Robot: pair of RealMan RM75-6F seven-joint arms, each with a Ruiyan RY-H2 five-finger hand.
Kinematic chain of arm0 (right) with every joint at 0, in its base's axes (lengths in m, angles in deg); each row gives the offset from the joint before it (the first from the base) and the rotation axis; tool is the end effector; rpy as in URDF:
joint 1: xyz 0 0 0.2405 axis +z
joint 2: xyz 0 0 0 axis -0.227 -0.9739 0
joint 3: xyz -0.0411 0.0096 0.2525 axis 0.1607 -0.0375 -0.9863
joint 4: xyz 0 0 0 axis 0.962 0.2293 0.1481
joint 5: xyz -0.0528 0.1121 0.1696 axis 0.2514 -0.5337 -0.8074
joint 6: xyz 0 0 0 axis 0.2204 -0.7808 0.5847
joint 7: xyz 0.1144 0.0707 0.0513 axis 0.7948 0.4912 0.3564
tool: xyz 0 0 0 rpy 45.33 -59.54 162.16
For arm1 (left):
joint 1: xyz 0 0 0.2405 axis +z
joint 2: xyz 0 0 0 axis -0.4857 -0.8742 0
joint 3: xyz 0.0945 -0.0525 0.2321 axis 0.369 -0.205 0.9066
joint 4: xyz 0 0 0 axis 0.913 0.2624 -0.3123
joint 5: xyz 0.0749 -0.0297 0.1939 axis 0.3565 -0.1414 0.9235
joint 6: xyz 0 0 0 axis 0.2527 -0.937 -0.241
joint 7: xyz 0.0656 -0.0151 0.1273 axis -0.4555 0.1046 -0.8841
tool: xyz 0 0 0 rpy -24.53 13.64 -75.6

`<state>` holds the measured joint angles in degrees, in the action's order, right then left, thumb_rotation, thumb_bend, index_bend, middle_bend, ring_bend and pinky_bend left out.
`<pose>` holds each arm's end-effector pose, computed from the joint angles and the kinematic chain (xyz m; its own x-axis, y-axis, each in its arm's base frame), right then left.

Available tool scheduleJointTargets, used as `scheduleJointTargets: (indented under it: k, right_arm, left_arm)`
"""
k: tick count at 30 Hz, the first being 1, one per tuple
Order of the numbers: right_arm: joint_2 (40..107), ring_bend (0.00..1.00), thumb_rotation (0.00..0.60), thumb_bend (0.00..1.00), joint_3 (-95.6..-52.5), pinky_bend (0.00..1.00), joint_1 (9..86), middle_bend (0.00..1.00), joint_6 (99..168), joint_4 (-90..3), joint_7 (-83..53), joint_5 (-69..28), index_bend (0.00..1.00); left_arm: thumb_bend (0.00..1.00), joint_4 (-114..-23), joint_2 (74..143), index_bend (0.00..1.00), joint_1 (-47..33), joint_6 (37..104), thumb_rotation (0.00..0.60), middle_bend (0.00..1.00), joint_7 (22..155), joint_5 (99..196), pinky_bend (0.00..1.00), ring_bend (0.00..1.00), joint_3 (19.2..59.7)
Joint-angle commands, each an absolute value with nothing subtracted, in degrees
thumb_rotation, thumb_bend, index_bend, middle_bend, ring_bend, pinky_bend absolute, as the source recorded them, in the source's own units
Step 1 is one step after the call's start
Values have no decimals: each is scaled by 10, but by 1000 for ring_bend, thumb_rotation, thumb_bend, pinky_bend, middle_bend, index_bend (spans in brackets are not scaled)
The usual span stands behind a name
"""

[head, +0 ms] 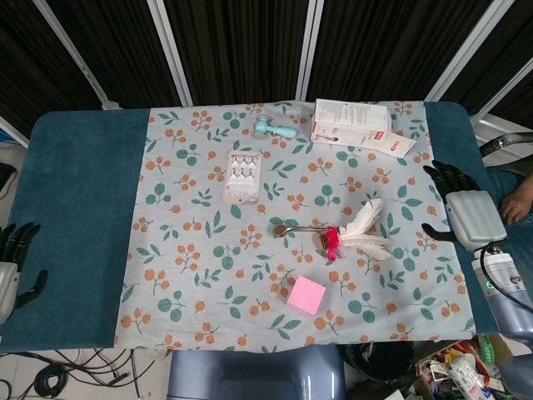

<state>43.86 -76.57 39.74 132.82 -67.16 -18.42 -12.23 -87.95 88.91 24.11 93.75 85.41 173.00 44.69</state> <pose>-0.2350 -0.3191 0.1989 0.4408 -0.0416 0.8966 -0.8917 -0.1341 0.4322 -0.3092 0.1822 0.1661 0.4668 -0.0418 0.8834 0.8837 -0.0159 -0.4677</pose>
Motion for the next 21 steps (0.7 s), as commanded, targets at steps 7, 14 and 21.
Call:
scheduleJointTargets:
  k: [7,14,21]
  right_arm:
    - [479,41,600,131,-720,136,359,16,1369,-654,-167,-66,79]
    - [537,42,600,133,-697,136,343,18,1399,-615,-169,-27,180]
    - [595,44,600,187,-700,136,352,19,1393,-572,-165,-25,258]
  left_arm:
    - [388,-880,890,75,242,938,600,79,853,1729,0,0,447]
    - [388,-880,891,72,242,939,600,79,850,1726,0,0,445]
    - [388,-884,892,69,243,937,600,80,845,1715,0,0,442]
